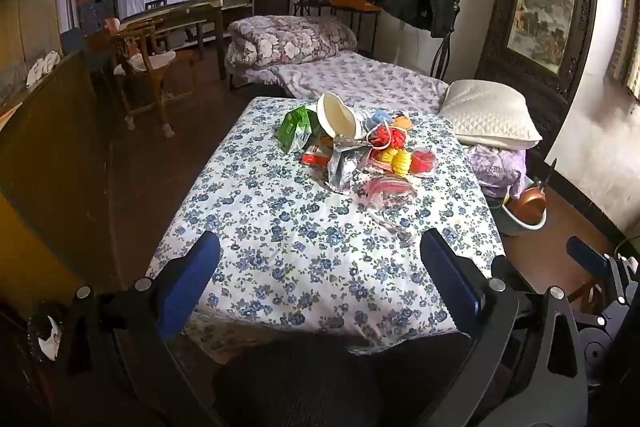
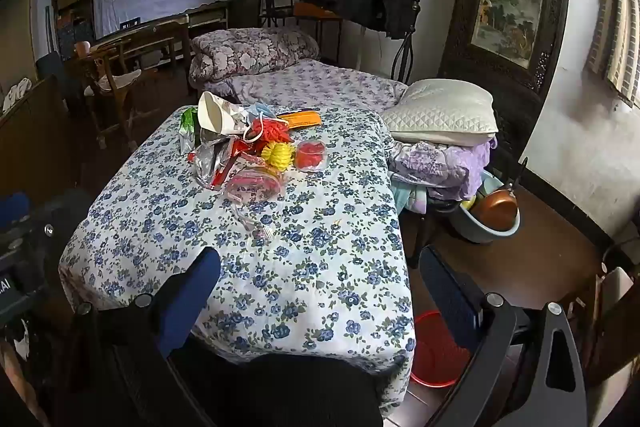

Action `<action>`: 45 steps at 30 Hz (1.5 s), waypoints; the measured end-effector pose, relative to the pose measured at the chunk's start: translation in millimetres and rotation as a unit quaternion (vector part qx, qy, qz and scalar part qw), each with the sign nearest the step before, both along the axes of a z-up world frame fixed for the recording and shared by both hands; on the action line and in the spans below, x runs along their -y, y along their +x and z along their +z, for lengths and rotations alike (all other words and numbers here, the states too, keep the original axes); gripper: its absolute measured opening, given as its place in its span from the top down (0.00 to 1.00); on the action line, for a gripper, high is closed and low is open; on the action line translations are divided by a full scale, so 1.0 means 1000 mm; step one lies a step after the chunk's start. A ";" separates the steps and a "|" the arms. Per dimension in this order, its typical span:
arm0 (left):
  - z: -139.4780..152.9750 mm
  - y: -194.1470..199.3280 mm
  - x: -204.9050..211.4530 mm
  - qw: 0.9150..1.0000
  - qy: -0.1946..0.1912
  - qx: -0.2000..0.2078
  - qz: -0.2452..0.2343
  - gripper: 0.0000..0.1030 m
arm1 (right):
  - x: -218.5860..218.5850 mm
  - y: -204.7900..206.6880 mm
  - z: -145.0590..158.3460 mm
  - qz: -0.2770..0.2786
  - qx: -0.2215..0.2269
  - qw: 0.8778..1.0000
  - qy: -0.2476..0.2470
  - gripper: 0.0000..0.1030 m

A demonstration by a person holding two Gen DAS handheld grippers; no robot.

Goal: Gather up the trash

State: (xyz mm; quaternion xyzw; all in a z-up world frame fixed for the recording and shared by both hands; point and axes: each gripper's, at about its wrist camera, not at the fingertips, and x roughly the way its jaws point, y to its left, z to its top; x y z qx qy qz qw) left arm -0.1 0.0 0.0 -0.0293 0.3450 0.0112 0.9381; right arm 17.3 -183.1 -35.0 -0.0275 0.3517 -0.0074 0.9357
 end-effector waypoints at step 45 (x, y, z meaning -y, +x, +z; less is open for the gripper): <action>0.000 -0.003 0.006 1.000 -0.002 -0.004 -0.002 0.07 | 0.002 -0.004 0.006 0.000 0.004 1.000 0.001 0.06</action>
